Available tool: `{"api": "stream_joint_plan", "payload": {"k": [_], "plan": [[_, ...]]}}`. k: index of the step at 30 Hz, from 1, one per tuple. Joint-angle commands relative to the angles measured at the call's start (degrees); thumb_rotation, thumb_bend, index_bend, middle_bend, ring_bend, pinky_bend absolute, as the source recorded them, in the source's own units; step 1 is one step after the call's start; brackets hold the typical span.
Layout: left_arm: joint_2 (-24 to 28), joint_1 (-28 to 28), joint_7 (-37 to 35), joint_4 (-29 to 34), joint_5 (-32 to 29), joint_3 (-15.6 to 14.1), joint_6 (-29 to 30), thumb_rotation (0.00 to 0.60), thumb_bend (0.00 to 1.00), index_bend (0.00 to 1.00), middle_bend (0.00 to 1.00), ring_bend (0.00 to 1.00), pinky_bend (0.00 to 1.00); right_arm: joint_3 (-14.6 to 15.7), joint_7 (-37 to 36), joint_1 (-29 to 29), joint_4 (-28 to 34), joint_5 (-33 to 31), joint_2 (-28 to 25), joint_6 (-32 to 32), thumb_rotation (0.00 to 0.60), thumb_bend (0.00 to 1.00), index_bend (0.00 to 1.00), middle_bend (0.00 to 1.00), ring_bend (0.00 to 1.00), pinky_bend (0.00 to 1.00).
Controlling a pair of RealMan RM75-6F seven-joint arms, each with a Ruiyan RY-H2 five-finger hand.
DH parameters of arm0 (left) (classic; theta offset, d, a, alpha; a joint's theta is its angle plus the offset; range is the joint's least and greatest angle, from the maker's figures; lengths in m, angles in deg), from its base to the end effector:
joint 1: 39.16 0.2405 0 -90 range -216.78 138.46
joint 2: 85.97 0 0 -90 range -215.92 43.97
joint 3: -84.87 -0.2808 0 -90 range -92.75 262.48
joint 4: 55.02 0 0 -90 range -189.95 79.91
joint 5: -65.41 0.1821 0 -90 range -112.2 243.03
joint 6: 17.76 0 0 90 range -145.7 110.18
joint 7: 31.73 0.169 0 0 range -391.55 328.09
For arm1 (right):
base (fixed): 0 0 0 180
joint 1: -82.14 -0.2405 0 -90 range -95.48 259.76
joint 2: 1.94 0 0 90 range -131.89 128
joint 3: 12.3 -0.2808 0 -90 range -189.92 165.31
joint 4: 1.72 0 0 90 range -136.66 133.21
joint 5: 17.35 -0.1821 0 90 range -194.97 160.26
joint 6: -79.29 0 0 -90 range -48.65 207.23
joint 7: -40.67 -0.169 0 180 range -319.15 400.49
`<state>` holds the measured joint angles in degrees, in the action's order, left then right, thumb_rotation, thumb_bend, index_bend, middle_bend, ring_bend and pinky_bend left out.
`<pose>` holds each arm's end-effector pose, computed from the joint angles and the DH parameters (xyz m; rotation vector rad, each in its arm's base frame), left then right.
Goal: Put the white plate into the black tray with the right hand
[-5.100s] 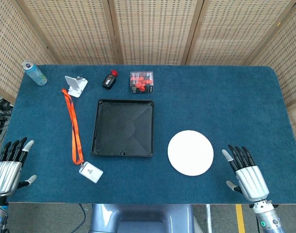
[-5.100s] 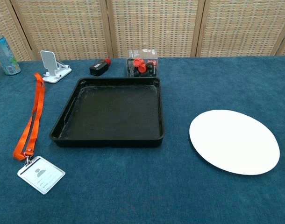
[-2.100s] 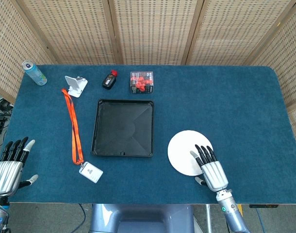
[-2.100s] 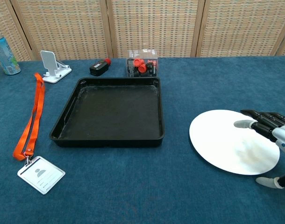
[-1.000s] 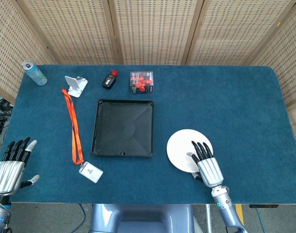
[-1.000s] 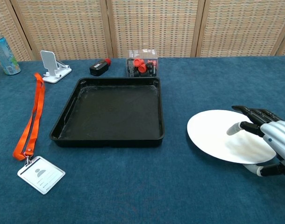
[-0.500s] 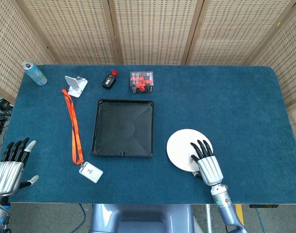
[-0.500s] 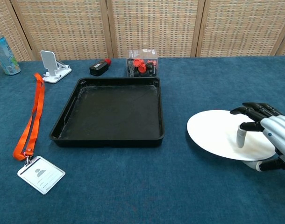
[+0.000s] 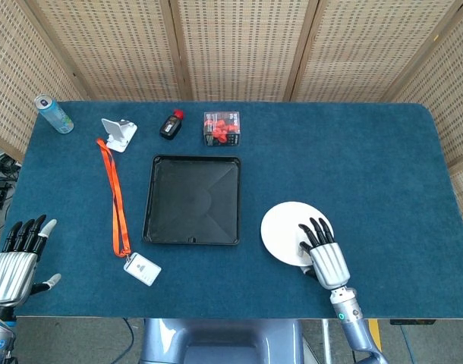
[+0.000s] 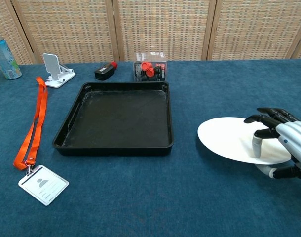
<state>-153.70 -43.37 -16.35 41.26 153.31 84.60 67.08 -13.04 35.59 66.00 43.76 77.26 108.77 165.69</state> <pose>-0.3073 0.1903 0.1582 -1.4976 -0.8287 -0.7802 -0.2686 -0.2547 -0.0385 1.6052 -0.7930 1.1696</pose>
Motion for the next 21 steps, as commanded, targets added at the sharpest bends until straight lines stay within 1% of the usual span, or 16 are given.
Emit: {"api": "stream_joint_plan", "payload": {"k": [1,8,16,21], "plan": [[0.0,0.0,0.0,0.0,0.0,0.0,0.0,0.600,0.02,0.00,0.00,0.00,0.00,0.0,0.1,0.0,0.1,-0.1,-0.1,-0.1,0.600,0.59,0.63,0.27,0.07,0.08],[0.0,0.0,0.0,0.0,0.0,0.1,0.1,0.600,0.02,0.00,0.00,0.00,0.00,0.0,0.3,0.0,0.2,-0.3,-0.1,0.2,0.600,0.59,0.64,0.27,0.07,0.09],[0.0,-0.1,0.0,0.0,-0.1,0.1,-0.1,0.600,0.02,0.00,0.00,0.00,0.00,-0.5,0.5,-0.1,0.1,-0.3,-0.1,1.4,0.600,0.54,0.66,0.29,0.08,0.09],[0.0,-0.1,-0.2,0.0,-0.1,0.1,0.0,0.600,0.02,0.00,0.00,0.00,0.00,-1.1,-0.6,-0.2,-1.0,0.3,0.7,4.1,0.600,0.52,0.67,0.30,0.09,0.10]]}}
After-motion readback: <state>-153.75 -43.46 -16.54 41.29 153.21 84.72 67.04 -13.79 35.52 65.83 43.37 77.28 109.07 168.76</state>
